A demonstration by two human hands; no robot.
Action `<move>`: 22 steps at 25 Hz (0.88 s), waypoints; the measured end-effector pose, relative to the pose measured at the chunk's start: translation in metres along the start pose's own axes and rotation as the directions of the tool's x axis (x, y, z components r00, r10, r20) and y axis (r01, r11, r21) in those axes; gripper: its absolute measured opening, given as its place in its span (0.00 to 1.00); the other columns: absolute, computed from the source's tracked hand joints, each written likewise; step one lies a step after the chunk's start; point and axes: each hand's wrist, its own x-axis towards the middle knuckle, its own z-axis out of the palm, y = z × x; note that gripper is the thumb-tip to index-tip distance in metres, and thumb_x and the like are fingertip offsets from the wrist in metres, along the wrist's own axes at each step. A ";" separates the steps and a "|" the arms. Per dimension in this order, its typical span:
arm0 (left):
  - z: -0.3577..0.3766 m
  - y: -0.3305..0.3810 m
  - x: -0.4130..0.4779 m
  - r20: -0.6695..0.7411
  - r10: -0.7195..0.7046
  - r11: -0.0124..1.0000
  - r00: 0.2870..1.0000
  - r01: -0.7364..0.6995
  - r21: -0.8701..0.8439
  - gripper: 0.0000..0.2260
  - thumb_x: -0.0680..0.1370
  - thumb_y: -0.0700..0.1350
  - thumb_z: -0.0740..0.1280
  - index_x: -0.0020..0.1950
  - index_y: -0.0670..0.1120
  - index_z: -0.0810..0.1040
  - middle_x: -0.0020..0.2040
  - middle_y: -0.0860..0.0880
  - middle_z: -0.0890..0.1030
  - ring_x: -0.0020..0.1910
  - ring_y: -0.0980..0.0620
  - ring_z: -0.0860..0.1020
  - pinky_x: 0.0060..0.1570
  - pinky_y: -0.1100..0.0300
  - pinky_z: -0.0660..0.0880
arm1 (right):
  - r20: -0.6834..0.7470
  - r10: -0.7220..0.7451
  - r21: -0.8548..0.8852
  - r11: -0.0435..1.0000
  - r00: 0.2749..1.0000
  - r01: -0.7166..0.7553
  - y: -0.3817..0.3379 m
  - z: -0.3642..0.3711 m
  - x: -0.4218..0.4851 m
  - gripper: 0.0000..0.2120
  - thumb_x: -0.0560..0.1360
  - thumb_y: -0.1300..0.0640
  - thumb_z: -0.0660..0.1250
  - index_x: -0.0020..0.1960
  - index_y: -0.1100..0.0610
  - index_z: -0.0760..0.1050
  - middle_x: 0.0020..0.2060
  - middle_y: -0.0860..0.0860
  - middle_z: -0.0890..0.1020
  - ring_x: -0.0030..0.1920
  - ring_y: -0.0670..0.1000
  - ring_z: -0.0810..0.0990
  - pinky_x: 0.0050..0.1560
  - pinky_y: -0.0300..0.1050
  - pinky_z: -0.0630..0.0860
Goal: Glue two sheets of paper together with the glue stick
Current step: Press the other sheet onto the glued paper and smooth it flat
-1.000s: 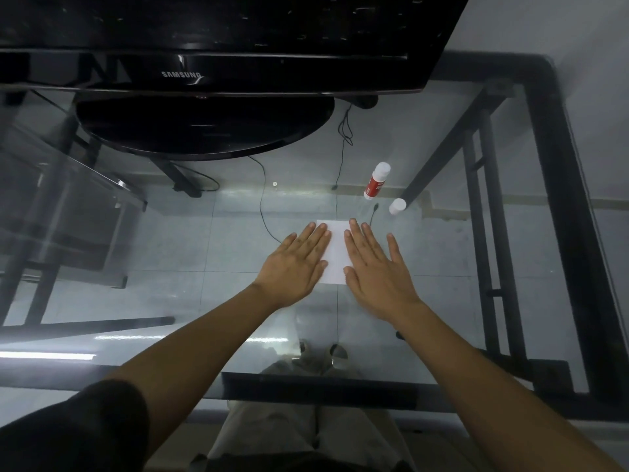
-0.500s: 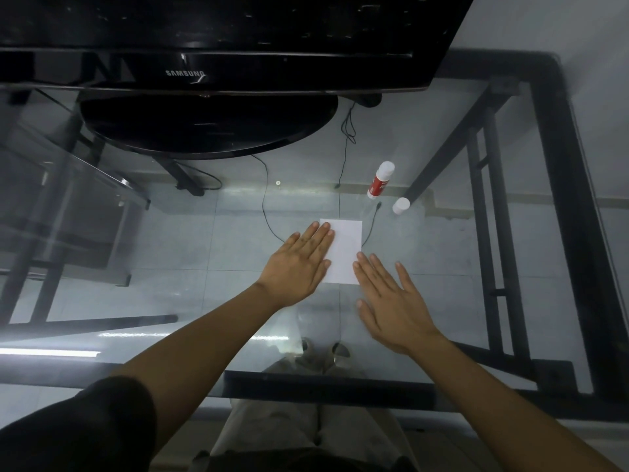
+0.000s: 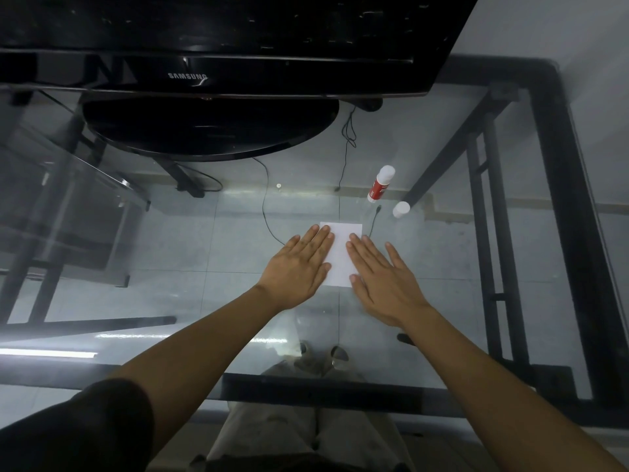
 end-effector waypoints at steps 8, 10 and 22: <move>0.001 0.001 0.000 -0.006 -0.007 1.000 1.000 0.007 0.007 0.25 0.81 0.53 0.43 0.74 0.45 0.41 0.77 0.46 0.46 0.73 0.53 0.40 0.71 0.57 0.41 | -0.031 0.050 0.021 0.999 0.998 -0.049 0.003 0.002 0.003 0.27 0.78 0.43 0.38 0.72 0.52 0.34 0.71 0.45 0.37 0.71 0.45 0.33 0.69 0.47 0.32; 0.000 0.001 -0.001 0.002 -0.007 1.000 1.000 0.007 0.003 0.25 0.81 0.53 0.43 0.74 0.45 0.41 0.77 0.46 0.46 0.73 0.53 0.40 0.71 0.57 0.41 | -0.034 0.038 0.001 0.999 0.999 -0.038 0.002 0.001 0.012 0.27 0.78 0.44 0.38 0.73 0.52 0.35 0.72 0.46 0.38 0.73 0.47 0.37 0.69 0.49 0.33; 0.006 0.018 -0.016 0.058 -0.008 0.998 0.998 0.005 0.062 0.25 0.77 0.57 0.33 0.71 0.49 0.32 0.73 0.51 0.36 0.70 0.51 0.31 0.68 0.53 0.33 | -0.032 0.152 -0.059 0.986 0.988 -0.154 0.005 0.003 0.010 0.28 0.79 0.43 0.41 0.74 0.53 0.37 0.76 0.49 0.43 0.75 0.50 0.40 0.69 0.52 0.34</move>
